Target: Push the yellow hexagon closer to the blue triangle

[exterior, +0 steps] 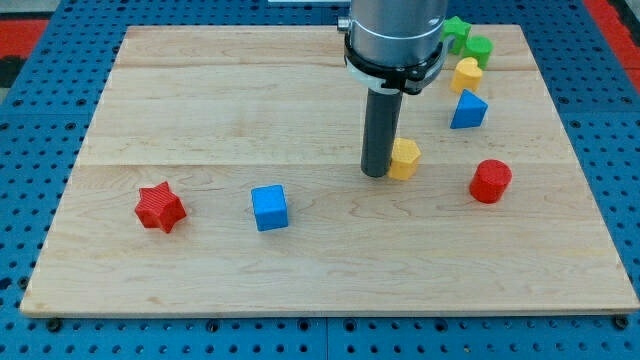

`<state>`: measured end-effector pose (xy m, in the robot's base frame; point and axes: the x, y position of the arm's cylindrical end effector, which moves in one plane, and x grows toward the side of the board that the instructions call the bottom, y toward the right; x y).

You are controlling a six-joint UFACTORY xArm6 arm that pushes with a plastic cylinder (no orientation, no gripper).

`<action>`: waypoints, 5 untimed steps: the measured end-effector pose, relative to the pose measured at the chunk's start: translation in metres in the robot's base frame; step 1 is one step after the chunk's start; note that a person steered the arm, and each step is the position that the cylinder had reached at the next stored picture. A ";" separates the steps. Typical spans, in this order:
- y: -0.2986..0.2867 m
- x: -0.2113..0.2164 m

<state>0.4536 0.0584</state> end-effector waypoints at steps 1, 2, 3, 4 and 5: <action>0.000 0.000; 0.007 -0.002; 0.013 -0.004; 0.020 -0.008; 0.035 -0.015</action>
<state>0.4384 0.0939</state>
